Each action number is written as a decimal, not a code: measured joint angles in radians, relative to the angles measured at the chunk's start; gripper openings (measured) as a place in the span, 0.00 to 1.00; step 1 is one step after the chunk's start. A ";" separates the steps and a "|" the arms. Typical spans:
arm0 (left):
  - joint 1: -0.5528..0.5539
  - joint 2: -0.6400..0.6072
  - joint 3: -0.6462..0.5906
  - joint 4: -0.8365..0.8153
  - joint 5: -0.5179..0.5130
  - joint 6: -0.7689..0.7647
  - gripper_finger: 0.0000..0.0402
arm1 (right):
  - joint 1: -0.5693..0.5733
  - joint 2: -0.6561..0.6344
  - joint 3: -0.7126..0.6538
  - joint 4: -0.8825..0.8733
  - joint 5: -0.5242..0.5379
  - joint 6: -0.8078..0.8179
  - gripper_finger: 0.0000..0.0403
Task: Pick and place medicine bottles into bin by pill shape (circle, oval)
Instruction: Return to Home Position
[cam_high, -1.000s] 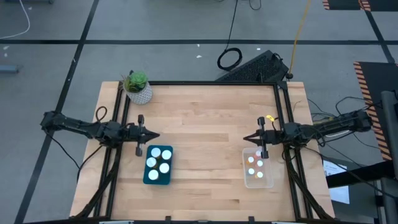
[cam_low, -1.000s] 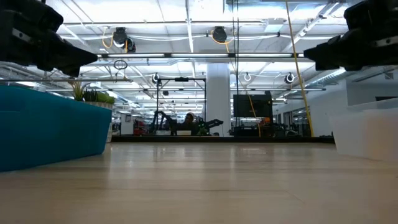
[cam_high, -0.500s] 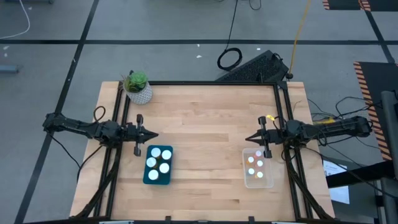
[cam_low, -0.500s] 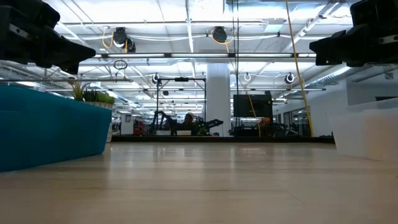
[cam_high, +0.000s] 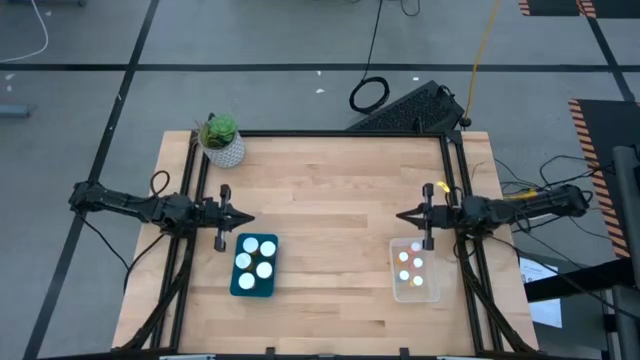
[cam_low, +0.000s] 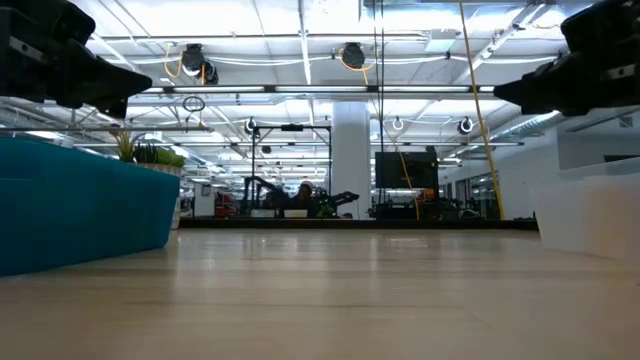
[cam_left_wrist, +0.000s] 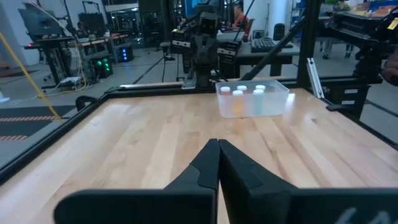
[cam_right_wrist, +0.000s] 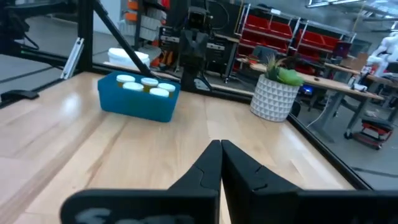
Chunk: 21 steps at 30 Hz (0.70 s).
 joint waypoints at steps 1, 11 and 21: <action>0.000 0.000 0.000 0.002 -0.001 0.004 0.03 | 0.016 -0.018 0.000 -0.018 0.023 0.000 0.00; 0.000 0.000 -0.013 0.068 0.034 0.032 0.03 | 0.198 -0.137 0.000 -0.082 0.158 -0.055 0.00; 0.000 0.002 -0.031 0.087 0.108 0.052 0.03 | 0.244 -0.141 0.000 -0.082 0.116 -0.099 0.00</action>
